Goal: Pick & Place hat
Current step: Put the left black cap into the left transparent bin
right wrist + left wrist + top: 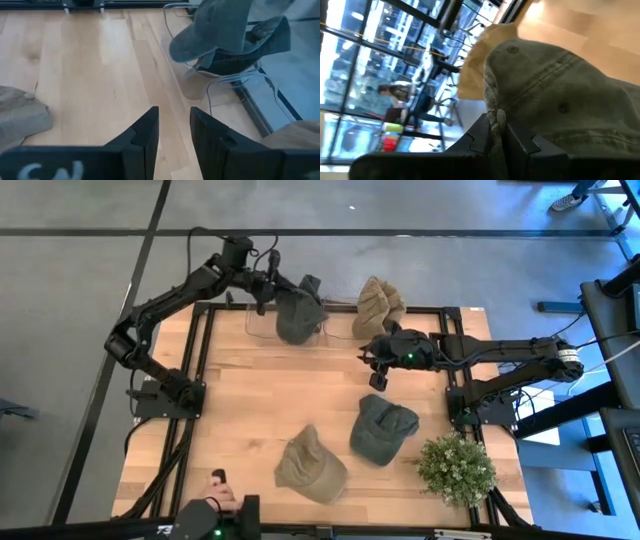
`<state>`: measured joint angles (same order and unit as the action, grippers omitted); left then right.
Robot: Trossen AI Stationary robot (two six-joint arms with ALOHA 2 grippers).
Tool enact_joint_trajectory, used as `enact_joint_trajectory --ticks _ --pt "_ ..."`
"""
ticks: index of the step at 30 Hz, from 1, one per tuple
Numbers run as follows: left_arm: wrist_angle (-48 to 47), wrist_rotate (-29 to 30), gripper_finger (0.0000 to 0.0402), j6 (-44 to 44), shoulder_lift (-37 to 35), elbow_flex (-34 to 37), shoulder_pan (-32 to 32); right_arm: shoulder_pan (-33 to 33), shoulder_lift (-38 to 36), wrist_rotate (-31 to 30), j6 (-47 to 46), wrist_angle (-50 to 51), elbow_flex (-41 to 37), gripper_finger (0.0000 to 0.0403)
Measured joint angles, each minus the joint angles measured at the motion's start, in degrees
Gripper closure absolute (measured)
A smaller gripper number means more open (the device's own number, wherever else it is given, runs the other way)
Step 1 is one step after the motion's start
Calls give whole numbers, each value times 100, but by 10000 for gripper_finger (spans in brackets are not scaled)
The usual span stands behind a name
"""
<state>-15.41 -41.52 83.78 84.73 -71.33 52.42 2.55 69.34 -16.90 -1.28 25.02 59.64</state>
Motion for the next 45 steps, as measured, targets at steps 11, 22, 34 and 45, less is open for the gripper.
enact_joint_trajectory --ticks 11,22,34,45 --pt "260 260 371 68 -1 0 -29 111 2 -11 4 2 0 292" --pt "66 433 370 1085 13 0 -179 105 4 -2 28 -77 2 292" --pt "303 643 366 1214 127 0 -291 117 4 1 23 -81 2 292" --pt "189 662 358 910 500 2 -358 120 4 0 24 -81 2 292"
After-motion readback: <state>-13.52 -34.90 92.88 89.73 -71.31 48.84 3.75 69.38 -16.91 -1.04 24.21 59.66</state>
